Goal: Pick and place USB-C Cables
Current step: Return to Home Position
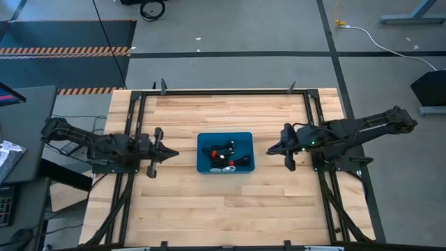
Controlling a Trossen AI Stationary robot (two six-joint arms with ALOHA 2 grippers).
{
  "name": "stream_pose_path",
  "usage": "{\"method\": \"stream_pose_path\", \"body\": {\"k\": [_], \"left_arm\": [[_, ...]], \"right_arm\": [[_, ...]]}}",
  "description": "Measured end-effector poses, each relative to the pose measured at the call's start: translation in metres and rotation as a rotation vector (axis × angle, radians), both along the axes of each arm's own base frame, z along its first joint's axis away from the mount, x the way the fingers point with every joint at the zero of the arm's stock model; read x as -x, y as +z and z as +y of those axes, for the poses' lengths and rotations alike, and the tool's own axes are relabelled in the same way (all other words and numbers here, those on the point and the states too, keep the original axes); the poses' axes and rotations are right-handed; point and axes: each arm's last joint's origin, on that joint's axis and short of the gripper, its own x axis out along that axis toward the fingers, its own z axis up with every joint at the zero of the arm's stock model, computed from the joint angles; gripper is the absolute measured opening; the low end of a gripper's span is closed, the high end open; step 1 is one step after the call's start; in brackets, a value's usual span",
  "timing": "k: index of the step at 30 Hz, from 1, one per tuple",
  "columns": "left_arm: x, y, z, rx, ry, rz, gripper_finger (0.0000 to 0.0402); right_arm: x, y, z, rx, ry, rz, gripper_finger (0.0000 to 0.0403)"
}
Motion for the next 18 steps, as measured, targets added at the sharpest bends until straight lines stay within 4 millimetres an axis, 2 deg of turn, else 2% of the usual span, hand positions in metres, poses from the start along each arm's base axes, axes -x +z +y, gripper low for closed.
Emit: {"method": "stream_pose_path", "body": {"k": [4, 10, 18], "left_arm": [[0.013, -0.007, 0.005, 0.012, -0.019, -0.061, 0.0002], [0.020, -0.019, 0.007, -0.007, -0.038, -0.081, 0.0002], [0.022, -0.023, 0.010, -0.056, -0.013, -0.075, 0.0002]], "right_arm": [[0.009, -0.011, -0.001, 0.006, 0.009, -0.090, 0.0002], [0.019, -0.032, -0.003, 0.006, -0.005, -0.143, 0.0002], [0.029, -0.039, -0.006, 0.009, -0.018, -0.197, 0.0002]]}}
